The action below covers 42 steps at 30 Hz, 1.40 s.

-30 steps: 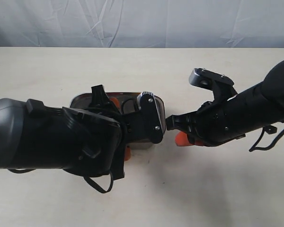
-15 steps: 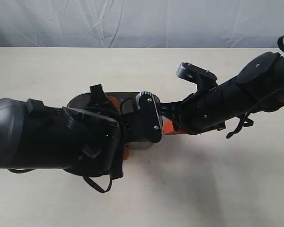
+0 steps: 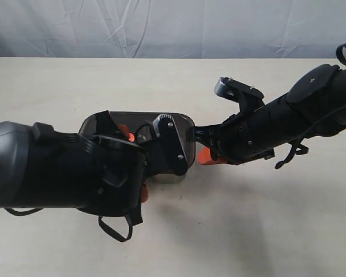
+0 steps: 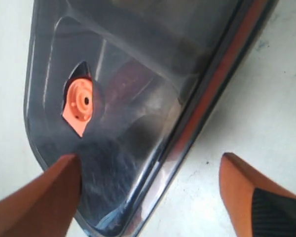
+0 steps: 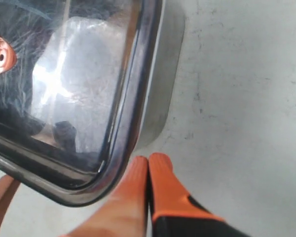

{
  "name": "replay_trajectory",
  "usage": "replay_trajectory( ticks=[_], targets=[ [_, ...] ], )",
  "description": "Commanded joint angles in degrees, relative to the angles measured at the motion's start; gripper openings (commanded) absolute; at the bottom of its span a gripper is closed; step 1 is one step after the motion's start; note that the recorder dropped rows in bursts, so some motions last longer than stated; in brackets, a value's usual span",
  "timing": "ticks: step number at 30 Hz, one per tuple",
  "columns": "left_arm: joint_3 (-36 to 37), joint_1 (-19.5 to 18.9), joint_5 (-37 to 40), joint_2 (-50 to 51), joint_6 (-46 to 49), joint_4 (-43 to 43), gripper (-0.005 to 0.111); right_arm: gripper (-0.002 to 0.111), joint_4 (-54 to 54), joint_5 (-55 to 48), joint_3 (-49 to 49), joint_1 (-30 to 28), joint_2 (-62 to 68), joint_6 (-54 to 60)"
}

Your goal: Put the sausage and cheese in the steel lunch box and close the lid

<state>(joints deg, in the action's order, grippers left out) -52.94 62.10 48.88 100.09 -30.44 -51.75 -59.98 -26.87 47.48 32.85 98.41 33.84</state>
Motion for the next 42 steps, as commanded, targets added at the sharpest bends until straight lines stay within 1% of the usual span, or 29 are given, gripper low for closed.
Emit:
replay_trajectory(
  ticks=[1,4,8,11,19,24,29,31,32,34,37,39,40,42],
  targets=[
    [-0.05,0.12,4.28,-0.07,-0.39,1.14,0.076,0.0,0.3,0.43,0.28,-0.23,0.08,0.57],
    [-0.05,0.12,4.26,-0.46,-0.1,2.3,0.076,0.0,0.6,0.35,0.28,-0.23,0.08,0.68],
    [-0.37,0.35,3.13,-1.48,4.09,8.13,0.076,0.0,1.16,0.35,0.28,-0.23,0.08,0.68],
    [-0.52,0.29,3.59,-2.05,5.45,11.74,0.076,0.0,1.49,0.35,0.28,-0.23,0.08,0.68],
    [-0.52,0.39,7.37,-4.06,6.06,12.71,0.076,0.0,2.55,0.35,0.28,-0.23,0.08,0.68],
    [-0.52,0.39,9.62,-7.94,6.39,14.72,0.076,0.0,3.02,0.21,0.28,-0.23,0.08,0.68],
    [-0.52,0.39,14.55,-12.92,7.21,17.63,0.076,0.0,3.31,0.2,0.28,-0.23,0.08,0.68],
    [-0.52,0.39,17.27,-14.65,7.21,18.0,0.074,0.0,3.56,0.2,0.28,-0.23,0.08,0.68],
    [-0.52,0.39,18.69,-15.61,7.21,17.85,0.072,0.0,3.56,0.08,0.28,-0.23,0.08,0.68],
    [-0.52,0.39,21.08,-17.28,6.63,16.94,0.062,0.0,4.27,-0.35,0.28,-0.23,0.08,0.68],
    [-0.52,0.25,21.08,-19.7,3.37,13.75,0.031,0.0,5.27,-1.54,0.28,-0.23,0.08,0.68],
    [-0.52,0.25,21.08,-21.1,1.91,10.64,0.008,0.0,5.89,-1.91,0.28,-0.23,0.08,0.68],
    [-0.52,0.25,21.08,-21.47,1.62,9.34,0.0,0.0,5.97,-2.22,0.28,-0.23,-0.03,0.68],
    [-0.52,-0.58,21.08,-22.09,0.17,8.54,0.0,0.0,7.06,-2.23,0.28,-0.23,-0.43,0.68]
  ],
)
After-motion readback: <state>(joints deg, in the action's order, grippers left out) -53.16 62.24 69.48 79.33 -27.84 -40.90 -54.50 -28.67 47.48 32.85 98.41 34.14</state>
